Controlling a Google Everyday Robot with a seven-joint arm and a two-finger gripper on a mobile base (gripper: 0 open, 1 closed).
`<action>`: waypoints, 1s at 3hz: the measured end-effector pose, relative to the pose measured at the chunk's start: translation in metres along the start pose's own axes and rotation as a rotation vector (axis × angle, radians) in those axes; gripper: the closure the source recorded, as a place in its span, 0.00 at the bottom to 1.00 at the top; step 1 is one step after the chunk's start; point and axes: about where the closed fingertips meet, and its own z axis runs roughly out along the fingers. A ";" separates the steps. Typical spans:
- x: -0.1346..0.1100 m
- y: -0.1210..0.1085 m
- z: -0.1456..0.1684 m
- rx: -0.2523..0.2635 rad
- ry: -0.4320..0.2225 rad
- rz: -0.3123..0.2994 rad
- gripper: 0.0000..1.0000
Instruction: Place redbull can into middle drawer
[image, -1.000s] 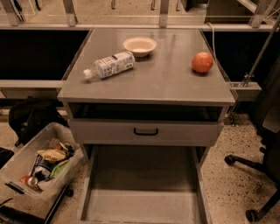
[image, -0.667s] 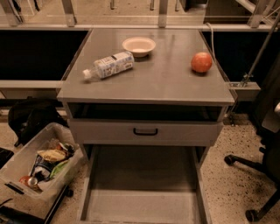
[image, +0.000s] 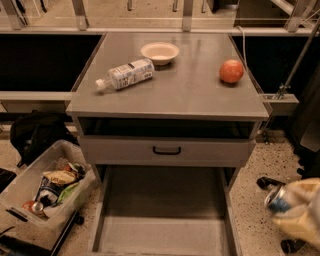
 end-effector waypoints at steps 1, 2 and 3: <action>0.030 0.024 0.027 -0.069 0.056 0.023 1.00; 0.029 0.024 0.026 -0.067 0.054 0.022 1.00; 0.033 0.024 0.050 -0.086 0.066 0.042 1.00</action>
Offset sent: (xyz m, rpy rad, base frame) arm -0.0202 -0.0037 -0.0422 0.0045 0.0910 -0.0066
